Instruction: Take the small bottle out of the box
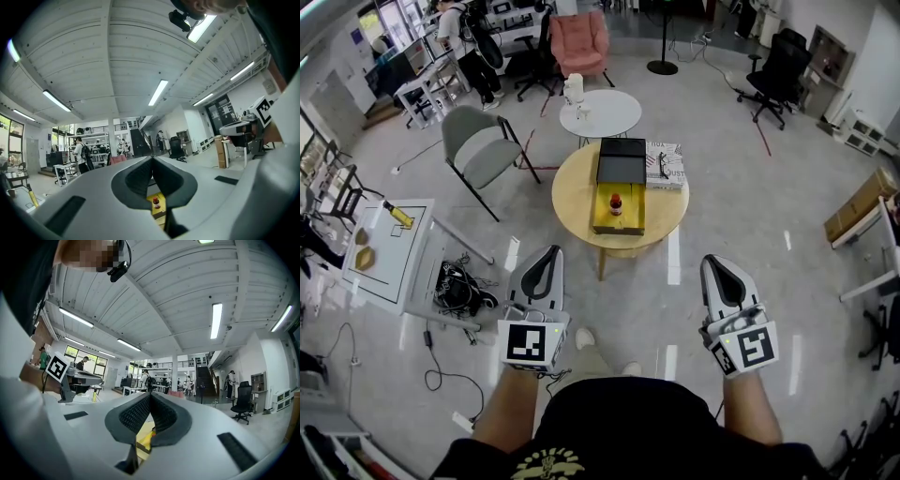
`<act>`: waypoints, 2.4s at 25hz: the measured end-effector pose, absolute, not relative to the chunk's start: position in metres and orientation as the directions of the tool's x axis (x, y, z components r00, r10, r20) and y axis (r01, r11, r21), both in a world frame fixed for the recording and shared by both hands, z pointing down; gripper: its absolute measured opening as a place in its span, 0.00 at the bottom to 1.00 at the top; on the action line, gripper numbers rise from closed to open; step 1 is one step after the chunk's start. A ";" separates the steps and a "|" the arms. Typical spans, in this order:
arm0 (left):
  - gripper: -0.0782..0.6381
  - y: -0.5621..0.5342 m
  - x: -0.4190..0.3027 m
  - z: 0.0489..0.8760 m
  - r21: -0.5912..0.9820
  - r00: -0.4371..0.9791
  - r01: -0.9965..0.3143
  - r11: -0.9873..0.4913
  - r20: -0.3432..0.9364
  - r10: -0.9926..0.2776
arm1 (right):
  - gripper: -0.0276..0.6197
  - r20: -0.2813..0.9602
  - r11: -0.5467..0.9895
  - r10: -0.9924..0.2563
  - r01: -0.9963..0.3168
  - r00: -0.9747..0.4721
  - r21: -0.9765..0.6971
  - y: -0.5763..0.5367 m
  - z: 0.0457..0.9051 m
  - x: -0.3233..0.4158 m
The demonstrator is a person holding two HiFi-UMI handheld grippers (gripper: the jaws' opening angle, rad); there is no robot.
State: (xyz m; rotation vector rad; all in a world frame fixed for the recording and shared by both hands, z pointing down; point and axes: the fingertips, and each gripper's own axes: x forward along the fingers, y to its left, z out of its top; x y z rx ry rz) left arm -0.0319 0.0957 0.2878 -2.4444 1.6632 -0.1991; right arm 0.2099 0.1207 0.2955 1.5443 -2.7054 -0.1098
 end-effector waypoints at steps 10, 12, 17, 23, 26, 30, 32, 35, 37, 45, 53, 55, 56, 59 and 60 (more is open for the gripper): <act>0.13 0.086 -0.036 0.285 -0.235 0.379 -0.899 -0.369 0.002 -0.925 | 0.06 -0.018 0.496 -0.867 -0.865 -0.498 0.070 0.114 0.296 0.207; 0.13 0.080 -0.037 0.281 -0.237 0.383 -0.898 -0.370 -0.010 -0.924 | 0.06 -0.020 0.491 -0.869 -0.868 -0.494 0.066 0.109 0.296 0.207; 0.13 0.067 -0.041 0.279 -0.236 0.376 -0.901 -0.365 -0.001 -0.927 | 0.06 -0.013 0.486 -0.873 -0.872 -0.487 0.055 0.098 0.302 0.203; 0.13 0.050 -0.054 0.293 -0.218 0.375 -0.904 -0.367 0.007 -0.927 | 0.06 0.001 0.486 -0.873 -0.871 -0.487 0.067 0.082 0.304 0.194; 0.13 0.040 -0.057 0.297 -0.207 0.374 -0.907 -0.367 0.008 -0.928 | 0.06 0.009 0.482 -0.876 -0.874 -0.482 0.065 0.072 0.308 0.192; 0.13 0.023 -0.057 0.303 -0.200 0.378 -0.905 -0.374 0.019 -0.925 | 0.06 0.021 0.477 -0.879 -0.877 -0.477 0.060 0.055 0.312 0.189; 0.13 0.013 -0.058 0.305 -0.198 0.385 -0.903 -0.381 0.019 -0.923 | 0.06 0.030 0.479 -0.878 -0.876 -0.478 0.059 0.046 0.315 0.185; 0.13 -0.003 -0.060 0.307 -0.191 0.389 -0.902 -0.386 0.025 -0.921 | 0.06 0.041 0.478 -0.878 -0.876 -0.476 0.058 0.032 0.317 0.182; 0.13 -0.013 -0.060 0.309 -0.189 0.392 -0.901 -0.391 0.032 -0.919 | 0.06 0.049 0.475 -0.880 -0.878 -0.473 0.057 0.023 0.319 0.181; 0.13 -0.053 -0.066 0.309 -0.181 0.405 -0.897 -0.404 0.035 -0.914 | 0.06 0.062 0.465 -0.885 -0.883 -0.462 0.067 -0.014 0.319 0.174; 0.13 -0.088 -0.077 0.295 -0.185 0.422 -0.890 -0.416 0.009 -0.906 | 0.06 0.064 0.460 -0.888 -0.885 -0.456 0.078 -0.044 0.314 0.157; 0.13 -0.095 -0.079 0.291 -0.172 0.428 -0.891 -0.421 -0.005 -0.904 | 0.06 0.066 0.458 -0.889 -0.885 -0.454 0.079 -0.053 0.314 0.153; 0.13 -0.099 -0.080 0.290 -0.169 0.431 -0.890 -0.424 -0.008 -0.902 | 0.06 0.065 0.457 -0.889 -0.886 -0.453 0.080 -0.058 0.313 0.150; 0.13 -0.113 -0.090 0.292 -0.169 0.437 -0.887 -0.430 -0.005 -0.900 | 0.06 0.065 0.456 -0.890 -0.886 -0.452 0.082 -0.073 0.313 0.140; 0.13 -0.118 -0.094 0.293 -0.174 0.437 -0.886 -0.431 0.001 -0.899 | 0.06 0.066 0.456 -0.890 -0.886 -0.452 0.084 -0.077 0.313 0.136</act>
